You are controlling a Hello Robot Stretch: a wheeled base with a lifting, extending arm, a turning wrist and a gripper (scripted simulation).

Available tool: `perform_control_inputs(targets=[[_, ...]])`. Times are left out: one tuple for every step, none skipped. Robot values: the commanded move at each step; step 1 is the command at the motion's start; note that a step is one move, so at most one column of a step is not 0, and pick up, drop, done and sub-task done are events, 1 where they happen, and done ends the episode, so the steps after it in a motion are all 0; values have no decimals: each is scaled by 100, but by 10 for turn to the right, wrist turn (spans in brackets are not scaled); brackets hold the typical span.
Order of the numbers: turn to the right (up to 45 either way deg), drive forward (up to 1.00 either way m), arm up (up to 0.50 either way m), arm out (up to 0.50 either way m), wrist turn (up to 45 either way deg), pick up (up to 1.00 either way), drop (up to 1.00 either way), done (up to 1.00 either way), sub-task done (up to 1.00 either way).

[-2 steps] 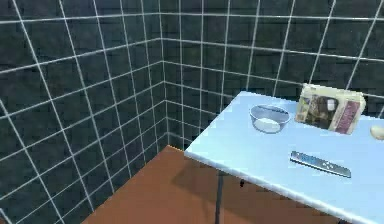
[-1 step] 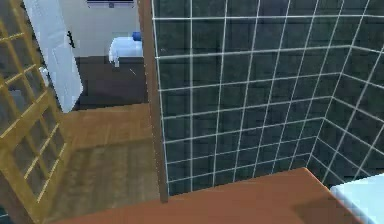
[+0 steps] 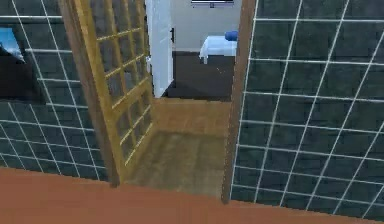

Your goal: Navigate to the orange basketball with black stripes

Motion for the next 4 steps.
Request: perform_control_inputs(targets=[[0,100,0,0,0,0,0,0,0],[-30,0,0,0,0,0,0,0,0],[0,50,0,0,0,0,0,0,0],[90,0,0,0,0,0,0,0,0]])
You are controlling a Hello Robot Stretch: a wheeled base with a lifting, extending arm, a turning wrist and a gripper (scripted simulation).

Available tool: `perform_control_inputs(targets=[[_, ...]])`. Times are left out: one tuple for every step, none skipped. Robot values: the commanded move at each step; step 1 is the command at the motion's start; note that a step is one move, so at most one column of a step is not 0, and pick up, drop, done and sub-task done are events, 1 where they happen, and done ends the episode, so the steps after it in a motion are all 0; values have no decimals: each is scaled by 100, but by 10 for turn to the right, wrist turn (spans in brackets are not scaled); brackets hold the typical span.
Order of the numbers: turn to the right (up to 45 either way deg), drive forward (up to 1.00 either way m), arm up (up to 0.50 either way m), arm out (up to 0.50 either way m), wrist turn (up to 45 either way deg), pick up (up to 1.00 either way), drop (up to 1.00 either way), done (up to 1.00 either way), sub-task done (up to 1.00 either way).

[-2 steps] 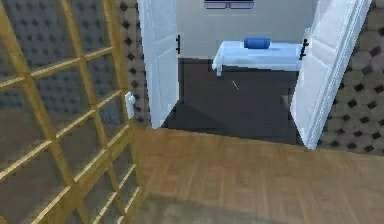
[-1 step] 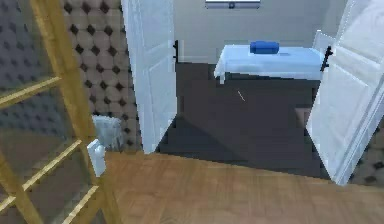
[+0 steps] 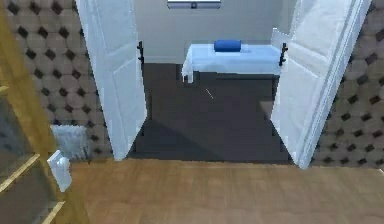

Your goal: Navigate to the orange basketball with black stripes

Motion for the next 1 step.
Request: perform_control_inputs(targets=[[0,90,0,0,0,0,0,0,0]])
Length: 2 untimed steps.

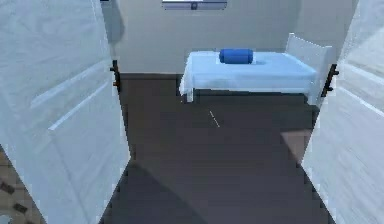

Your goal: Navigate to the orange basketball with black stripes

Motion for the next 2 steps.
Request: perform_control_inputs(targets=[[-450,0,0,0,0,0,0,0,0],[-330,0,0,0,0,0,0,0,0]])
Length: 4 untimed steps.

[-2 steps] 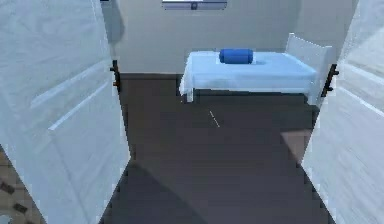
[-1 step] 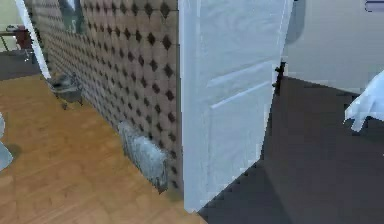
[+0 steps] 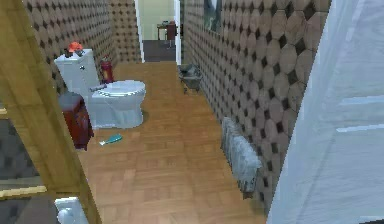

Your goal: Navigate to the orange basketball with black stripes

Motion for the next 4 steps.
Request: perform_control_inputs(targets=[[0,25,0,0,0,0,0,0,0],[-90,0,0,0,0,0,0,0,0],[0,100,0,0,0,0,0,0,0],[0,100,0,0,0,0,0,0,0]])
